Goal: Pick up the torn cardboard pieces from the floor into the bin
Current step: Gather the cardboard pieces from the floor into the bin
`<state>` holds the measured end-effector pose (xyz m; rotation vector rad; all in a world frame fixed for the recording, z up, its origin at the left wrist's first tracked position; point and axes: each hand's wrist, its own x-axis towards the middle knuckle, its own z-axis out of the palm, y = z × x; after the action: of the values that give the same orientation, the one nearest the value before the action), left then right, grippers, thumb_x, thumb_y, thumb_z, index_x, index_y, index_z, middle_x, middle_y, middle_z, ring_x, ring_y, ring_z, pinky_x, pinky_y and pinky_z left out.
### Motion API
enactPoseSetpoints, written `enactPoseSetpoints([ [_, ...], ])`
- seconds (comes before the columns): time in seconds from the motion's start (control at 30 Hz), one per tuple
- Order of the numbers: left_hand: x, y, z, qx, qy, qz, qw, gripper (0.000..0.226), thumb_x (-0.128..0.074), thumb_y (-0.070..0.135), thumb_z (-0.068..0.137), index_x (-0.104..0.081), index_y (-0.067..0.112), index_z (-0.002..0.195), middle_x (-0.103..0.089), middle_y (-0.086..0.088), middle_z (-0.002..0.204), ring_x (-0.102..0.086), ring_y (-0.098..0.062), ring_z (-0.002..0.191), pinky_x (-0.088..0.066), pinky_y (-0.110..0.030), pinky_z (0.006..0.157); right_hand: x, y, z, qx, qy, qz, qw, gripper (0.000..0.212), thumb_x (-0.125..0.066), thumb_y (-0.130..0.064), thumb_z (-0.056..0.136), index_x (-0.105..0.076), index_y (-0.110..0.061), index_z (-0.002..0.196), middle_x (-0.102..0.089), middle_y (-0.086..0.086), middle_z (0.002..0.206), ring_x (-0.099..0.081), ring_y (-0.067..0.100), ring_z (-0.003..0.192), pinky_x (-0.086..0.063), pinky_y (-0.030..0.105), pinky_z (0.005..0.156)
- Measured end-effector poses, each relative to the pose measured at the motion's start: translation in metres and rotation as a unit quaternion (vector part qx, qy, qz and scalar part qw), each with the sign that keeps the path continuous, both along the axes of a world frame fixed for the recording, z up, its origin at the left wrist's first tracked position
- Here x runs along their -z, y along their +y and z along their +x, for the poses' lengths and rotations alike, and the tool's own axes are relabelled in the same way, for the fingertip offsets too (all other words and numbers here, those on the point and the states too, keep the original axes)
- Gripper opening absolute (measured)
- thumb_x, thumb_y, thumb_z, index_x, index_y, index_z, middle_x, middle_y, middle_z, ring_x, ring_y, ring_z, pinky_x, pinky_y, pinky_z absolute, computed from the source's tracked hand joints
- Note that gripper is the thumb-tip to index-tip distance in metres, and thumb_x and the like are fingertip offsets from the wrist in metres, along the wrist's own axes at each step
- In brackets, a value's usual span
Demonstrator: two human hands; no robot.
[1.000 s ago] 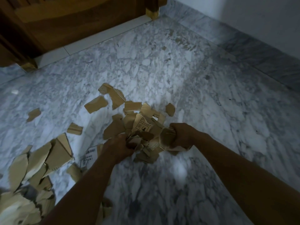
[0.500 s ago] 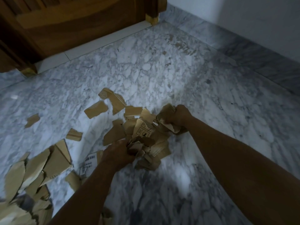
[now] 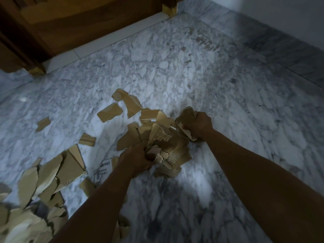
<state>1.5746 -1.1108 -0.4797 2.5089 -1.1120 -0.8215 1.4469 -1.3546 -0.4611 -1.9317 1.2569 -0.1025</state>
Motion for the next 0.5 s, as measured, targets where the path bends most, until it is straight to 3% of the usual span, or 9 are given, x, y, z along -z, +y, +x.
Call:
enactPoseSetpoints([
  [0.13, -0.002, 0.0, -0.004, 0.001, -0.016, 0.018, 1.0, 0.05, -0.06, 0.056, 0.059, -0.063, 0.028, 0.099, -0.067, 0.004, 0.087, -0.065, -0.02, 0.083, -0.056, -0.037, 0.074, -0.006, 0.007, 0.002, -0.029, -0.012, -0.032, 0.999, 0.029, -0.076, -0.034, 0.074, -0.061, -0.014, 0.088, -0.064, 0.001, 0.084, -0.066, 0.024, 0.087, -0.042, 0.025, 0.065],
  [0.2, -0.004, 0.001, -0.006, 0.001, -0.018, 0.032, 0.999, 0.057, -0.062, 0.058, 0.057, -0.062, 0.028, 0.105, -0.069, 0.002, 0.094, -0.066, -0.022, 0.088, -0.056, -0.038, 0.076, -0.015, 0.006, -0.007, -0.044, -0.028, -0.055, 0.997, 0.031, -0.077, -0.03, 0.075, -0.059, -0.017, 0.096, -0.061, -0.001, 0.087, -0.061, 0.021, 0.084, -0.041, 0.026, 0.069],
  [0.3, -0.01, 0.006, 0.006, -0.012, 0.034, 0.005, 0.999, 0.094, -0.071, 0.056, 0.047, -0.052, 0.024, 0.134, -0.061, -0.002, 0.123, -0.058, -0.022, 0.116, -0.049, -0.039, 0.098, -0.04, -0.001, -0.031, -0.111, -0.005, -0.151, 0.982, 0.03, -0.075, -0.029, 0.081, -0.06, -0.015, 0.102, -0.061, 0.0, 0.086, -0.055, 0.018, 0.075, -0.039, 0.028, 0.067],
  [0.37, -0.02, 0.004, 0.023, -0.004, 0.052, -0.031, 0.998, 0.11, -0.08, 0.049, 0.044, -0.042, 0.021, 0.144, -0.052, -0.001, 0.135, -0.049, -0.019, 0.126, -0.045, -0.038, 0.105, -0.048, -0.005, -0.048, -0.194, 0.078, -0.199, 0.957, 0.035, -0.074, -0.031, 0.082, -0.058, -0.013, 0.108, -0.064, 0.005, 0.093, -0.057, 0.023, 0.079, -0.038, 0.029, 0.066],
  [0.43, -0.041, -0.004, 0.037, 0.017, 0.071, 0.006, 0.997, 0.083, -0.087, 0.037, 0.054, -0.055, 0.023, 0.13, -0.062, 0.004, 0.12, -0.057, -0.014, 0.114, -0.052, -0.03, 0.09, -0.039, -0.003, -0.065, -0.234, 0.165, -0.175, 0.942, 0.041, -0.073, -0.033, 0.081, -0.055, -0.014, 0.111, -0.063, 0.01, 0.105, -0.062, 0.03, 0.092, -0.041, 0.03, 0.069],
  [0.5, -0.057, -0.018, 0.043, 0.008, 0.098, 0.035, 0.995, 0.054, -0.087, 0.029, 0.065, -0.067, 0.018, 0.114, -0.068, 0.002, 0.104, -0.062, -0.016, 0.101, -0.047, -0.023, 0.075, -0.025, 0.008, -0.081, -0.196, 0.17, -0.139, 0.956, 0.032, -0.07, -0.03, 0.081, -0.052, -0.015, 0.102, -0.063, 0.01, 0.1, -0.064, 0.03, 0.089, -0.045, 0.031, 0.068],
])
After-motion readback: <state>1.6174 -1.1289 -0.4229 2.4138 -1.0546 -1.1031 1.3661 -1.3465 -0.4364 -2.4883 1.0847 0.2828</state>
